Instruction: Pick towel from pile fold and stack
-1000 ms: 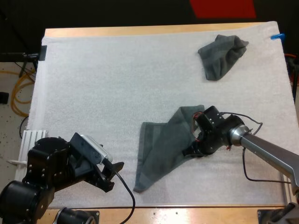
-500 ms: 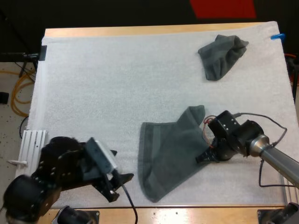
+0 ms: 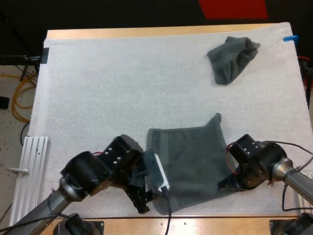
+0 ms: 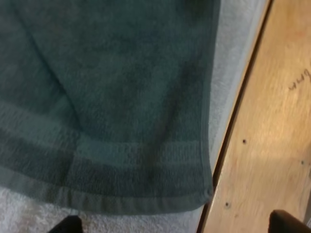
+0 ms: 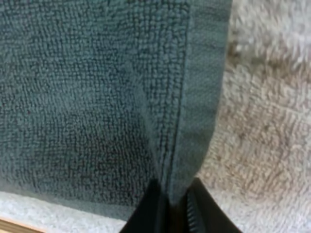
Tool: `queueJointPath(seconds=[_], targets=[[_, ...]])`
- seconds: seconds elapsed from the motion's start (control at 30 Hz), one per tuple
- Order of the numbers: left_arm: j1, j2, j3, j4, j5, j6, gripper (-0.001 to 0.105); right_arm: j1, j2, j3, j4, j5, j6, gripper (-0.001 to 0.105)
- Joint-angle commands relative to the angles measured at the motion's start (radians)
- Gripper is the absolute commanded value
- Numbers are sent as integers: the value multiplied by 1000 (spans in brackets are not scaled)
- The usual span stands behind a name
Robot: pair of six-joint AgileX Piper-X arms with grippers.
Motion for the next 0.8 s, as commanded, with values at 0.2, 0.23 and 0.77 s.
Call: queueJointPath(seconds=[0.2, 0.23, 0.77], targets=[[-139, 55, 96, -45, -41, 33, 68, 1, -38, 11, 9, 18, 5, 0], [-155, 58, 117, -57, -41, 32, 68, 1, -38, 11, 9, 18, 5, 0], [-313, 277, 288, -343, -117, 25, 68, 1, -38, 11, 7, 18, 5, 0]])
